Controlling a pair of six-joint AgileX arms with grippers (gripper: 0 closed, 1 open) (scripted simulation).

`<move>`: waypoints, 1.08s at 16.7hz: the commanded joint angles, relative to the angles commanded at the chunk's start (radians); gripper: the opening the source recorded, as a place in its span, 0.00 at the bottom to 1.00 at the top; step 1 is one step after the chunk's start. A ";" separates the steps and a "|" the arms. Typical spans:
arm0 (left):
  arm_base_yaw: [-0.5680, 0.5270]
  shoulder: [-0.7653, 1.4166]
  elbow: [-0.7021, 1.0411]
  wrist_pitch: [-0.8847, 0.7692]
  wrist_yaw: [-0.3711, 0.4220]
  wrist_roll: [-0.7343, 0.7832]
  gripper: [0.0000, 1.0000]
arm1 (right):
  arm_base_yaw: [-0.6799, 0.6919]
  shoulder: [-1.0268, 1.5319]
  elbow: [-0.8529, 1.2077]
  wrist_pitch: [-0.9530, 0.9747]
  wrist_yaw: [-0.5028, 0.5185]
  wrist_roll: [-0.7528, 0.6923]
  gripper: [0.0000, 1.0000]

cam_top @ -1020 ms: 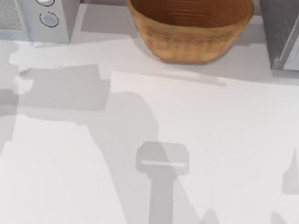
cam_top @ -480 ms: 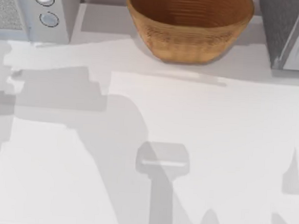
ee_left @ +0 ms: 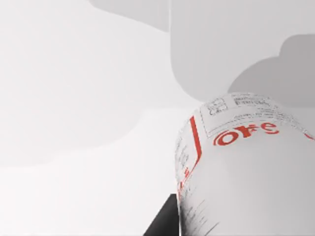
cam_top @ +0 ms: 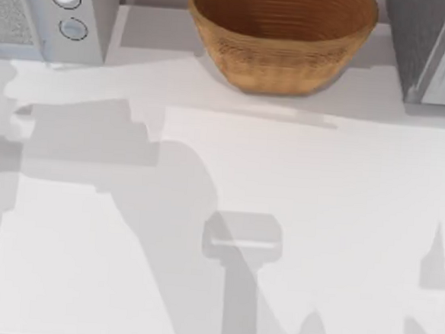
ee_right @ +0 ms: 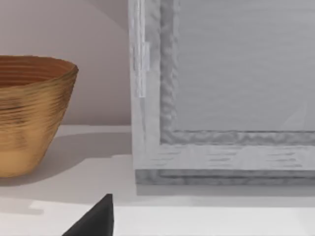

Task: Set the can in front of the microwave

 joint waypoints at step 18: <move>0.000 0.000 0.000 0.000 0.000 0.000 1.00 | 0.000 0.000 0.000 0.000 0.000 0.000 1.00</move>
